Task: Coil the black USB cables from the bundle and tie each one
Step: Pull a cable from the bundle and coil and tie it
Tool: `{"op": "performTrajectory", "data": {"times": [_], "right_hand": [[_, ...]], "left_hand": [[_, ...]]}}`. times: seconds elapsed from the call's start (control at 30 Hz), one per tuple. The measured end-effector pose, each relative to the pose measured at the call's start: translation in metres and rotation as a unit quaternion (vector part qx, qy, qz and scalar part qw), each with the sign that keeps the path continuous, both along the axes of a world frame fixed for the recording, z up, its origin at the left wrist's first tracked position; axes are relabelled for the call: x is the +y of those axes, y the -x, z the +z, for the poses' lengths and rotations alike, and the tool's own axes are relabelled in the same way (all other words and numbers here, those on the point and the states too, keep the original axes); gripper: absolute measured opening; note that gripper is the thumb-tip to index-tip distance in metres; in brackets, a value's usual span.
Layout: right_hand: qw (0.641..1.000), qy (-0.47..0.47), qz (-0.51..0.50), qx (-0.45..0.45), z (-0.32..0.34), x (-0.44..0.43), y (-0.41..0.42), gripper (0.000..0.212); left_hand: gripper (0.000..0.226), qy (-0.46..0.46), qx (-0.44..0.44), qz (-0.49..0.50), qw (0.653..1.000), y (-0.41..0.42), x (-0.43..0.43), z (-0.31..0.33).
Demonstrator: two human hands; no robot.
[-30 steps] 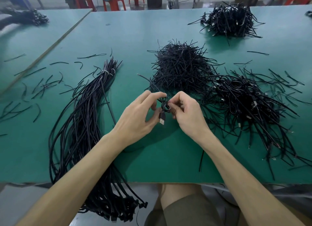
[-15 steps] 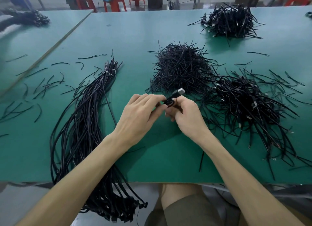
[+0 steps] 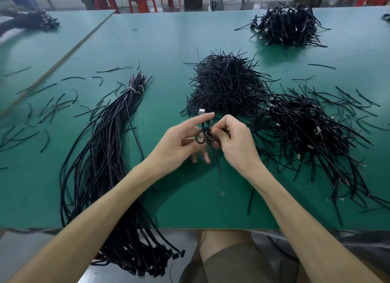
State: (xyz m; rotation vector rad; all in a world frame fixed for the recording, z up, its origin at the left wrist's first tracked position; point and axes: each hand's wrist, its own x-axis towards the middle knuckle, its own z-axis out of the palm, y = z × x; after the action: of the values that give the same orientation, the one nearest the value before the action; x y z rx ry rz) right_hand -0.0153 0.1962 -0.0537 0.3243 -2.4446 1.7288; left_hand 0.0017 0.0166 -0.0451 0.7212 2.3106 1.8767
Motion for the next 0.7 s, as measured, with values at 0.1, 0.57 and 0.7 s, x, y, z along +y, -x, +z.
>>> {"op": "performTrajectory", "data": {"times": [0.1,0.57,0.7], "right_hand": [[1.0,-0.005,0.011,-0.006,-0.0001,-0.001,-0.0004,0.026],[0.999,-0.042,0.029,0.014,0.007,-0.0029,-0.007,0.023],[0.999,-0.037,0.032,0.002,0.0058,-0.0035,-0.0076,0.026]], "left_hand": [[0.029,0.103,0.06,0.127,0.985,0.0021,-0.0011,-0.005],[0.057,0.087,0.003,0.163,0.983,0.0019,-0.0011,-0.0024],[0.032,0.012,-0.02,0.174,0.984,0.0076,-0.004,-0.0017]]}}
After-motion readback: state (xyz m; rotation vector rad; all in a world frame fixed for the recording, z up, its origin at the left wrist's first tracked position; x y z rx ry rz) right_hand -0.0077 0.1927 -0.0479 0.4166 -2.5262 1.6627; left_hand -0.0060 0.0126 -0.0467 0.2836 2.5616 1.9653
